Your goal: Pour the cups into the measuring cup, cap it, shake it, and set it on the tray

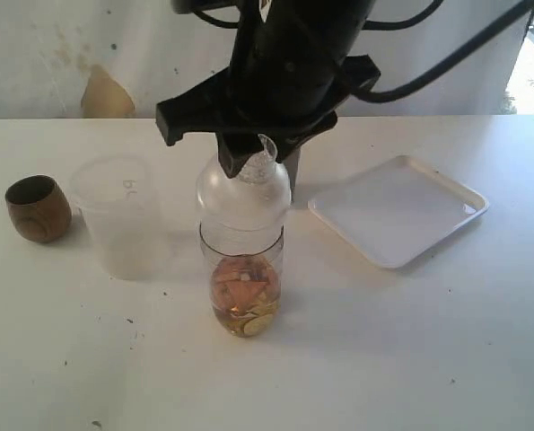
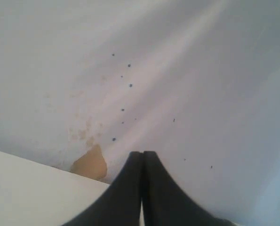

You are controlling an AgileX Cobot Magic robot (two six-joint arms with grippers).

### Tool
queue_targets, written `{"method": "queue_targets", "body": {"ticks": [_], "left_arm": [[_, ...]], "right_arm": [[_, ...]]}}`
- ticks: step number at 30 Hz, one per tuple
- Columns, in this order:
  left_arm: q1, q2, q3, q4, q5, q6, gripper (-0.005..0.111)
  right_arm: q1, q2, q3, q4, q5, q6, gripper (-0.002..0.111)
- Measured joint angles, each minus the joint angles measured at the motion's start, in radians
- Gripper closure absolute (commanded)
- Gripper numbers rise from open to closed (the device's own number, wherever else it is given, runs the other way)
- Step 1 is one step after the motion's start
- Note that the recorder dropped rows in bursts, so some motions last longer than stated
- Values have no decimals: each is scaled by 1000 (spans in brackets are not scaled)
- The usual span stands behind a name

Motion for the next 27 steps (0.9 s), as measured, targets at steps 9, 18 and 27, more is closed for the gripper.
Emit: {"method": "queue_targets", "body": {"ticks": [9, 18, 27], "left_arm": [[0, 0, 0, 8, -13, 0, 107], [0, 0, 0, 8, -17, 0, 107], [0, 0, 0, 8, -29, 2, 107]], "right_arm": [[-11, 68, 0, 10, 0, 2, 108], [-11, 78, -10, 5, 0, 2, 108], [-11, 81, -10, -2, 0, 2, 108]]}}
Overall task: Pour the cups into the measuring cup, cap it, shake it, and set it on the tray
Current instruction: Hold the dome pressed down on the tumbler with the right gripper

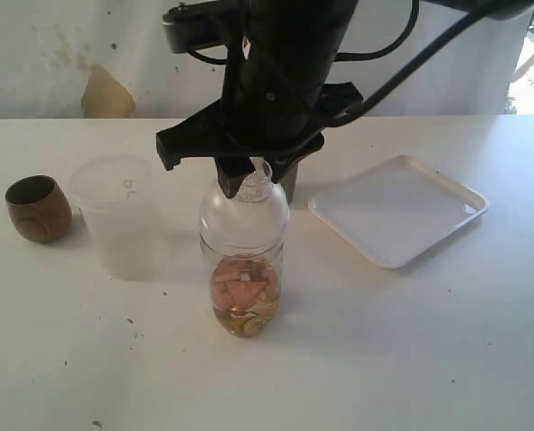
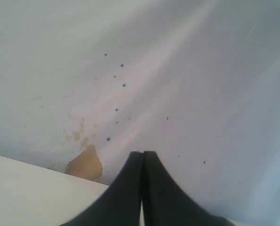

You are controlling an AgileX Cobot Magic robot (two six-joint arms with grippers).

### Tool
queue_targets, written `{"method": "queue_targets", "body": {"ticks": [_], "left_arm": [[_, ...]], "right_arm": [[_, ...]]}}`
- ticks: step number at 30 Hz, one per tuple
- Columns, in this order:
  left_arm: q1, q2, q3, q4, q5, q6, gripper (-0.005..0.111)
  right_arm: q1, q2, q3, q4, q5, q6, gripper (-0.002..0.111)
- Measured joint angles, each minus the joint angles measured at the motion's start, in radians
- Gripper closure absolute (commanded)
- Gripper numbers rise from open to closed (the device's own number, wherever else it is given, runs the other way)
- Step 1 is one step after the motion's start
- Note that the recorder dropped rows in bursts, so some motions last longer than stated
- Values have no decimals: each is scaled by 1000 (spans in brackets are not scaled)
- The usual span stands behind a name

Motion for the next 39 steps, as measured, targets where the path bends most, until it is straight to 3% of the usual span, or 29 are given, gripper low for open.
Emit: {"method": "queue_targets", "body": {"ticks": [23, 27, 31, 34, 39], "left_arm": [[0, 0, 0, 0, -15, 2, 107], [0, 0, 0, 0, -15, 2, 107], [0, 0, 0, 0, -15, 2, 107], [0, 0, 0, 0, -15, 4, 107], [0, 0, 0, 0, -27, 8, 107]], "right_arm": [[0, 30, -4, 0, -4, 0, 108], [0, 33, -8, 0, -2, -2, 93], [0, 33, -8, 0, -2, -9, 62], [0, 35, -8, 0, -2, -9, 55], [0, 39, -8, -11, -2, -14, 54]]}}
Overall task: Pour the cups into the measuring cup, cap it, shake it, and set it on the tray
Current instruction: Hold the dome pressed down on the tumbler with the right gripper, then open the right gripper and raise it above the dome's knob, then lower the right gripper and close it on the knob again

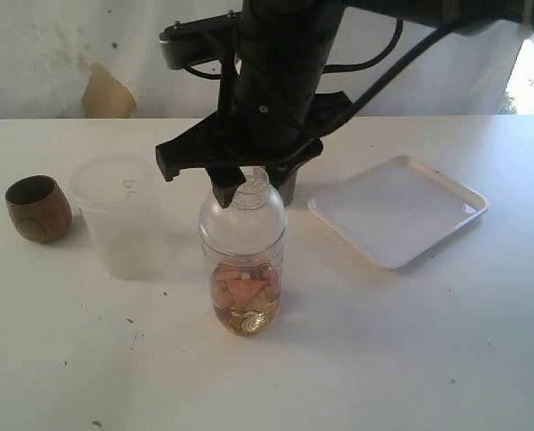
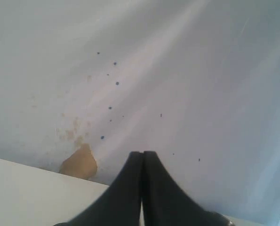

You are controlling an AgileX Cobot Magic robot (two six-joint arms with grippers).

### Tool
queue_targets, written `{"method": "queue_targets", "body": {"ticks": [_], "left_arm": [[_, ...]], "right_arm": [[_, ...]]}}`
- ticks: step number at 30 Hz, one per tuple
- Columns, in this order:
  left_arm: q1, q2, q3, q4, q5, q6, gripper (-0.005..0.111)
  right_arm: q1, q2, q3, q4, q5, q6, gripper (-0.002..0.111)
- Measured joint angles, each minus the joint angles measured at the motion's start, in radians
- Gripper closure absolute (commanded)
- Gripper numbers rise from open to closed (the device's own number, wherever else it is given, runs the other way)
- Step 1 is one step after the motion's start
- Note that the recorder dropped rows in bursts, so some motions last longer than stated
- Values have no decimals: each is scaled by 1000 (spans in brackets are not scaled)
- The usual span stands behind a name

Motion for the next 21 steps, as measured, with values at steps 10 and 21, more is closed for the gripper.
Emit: {"method": "queue_targets", "body": {"ticks": [10, 21], "left_arm": [[0, 0, 0, 0, -6, 17, 107], [0, 0, 0, -8, -6, 23, 107]], "right_arm": [[0, 6, -77, -20, 0, -35, 55], [0, -65, -110, 79, 0, -109, 108]]}}
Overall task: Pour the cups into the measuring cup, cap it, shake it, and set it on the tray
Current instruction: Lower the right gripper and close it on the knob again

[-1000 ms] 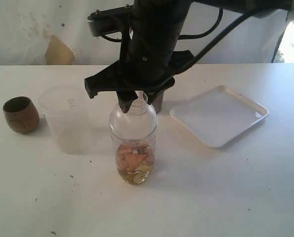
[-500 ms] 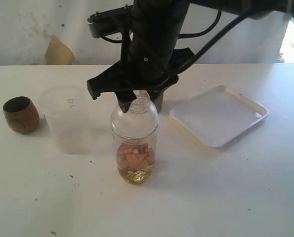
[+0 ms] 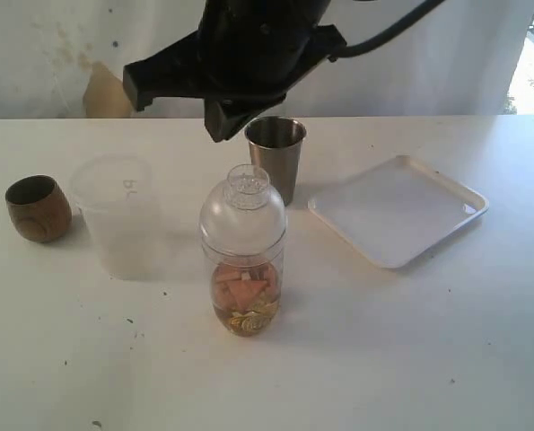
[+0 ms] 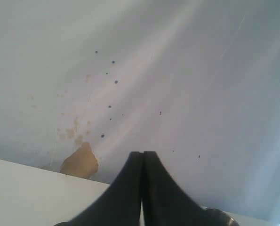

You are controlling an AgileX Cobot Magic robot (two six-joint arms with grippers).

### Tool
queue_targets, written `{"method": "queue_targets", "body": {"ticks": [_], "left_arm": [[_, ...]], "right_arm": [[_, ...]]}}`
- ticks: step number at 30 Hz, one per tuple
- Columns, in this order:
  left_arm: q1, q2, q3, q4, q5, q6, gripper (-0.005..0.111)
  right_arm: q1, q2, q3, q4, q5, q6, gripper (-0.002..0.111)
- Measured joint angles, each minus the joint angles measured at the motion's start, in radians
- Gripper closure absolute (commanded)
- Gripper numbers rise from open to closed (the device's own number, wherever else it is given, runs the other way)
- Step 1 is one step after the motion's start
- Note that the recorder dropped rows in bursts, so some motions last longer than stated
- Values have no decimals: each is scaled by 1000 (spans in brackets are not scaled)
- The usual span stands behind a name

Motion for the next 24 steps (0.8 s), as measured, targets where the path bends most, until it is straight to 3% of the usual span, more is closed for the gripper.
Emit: {"method": "queue_targets", "body": {"ticks": [24], "left_arm": [[0, 0, 0, -7, 0, 4, 107]], "right_arm": [[0, 30, 74, -36, 0, 0, 108]]}}
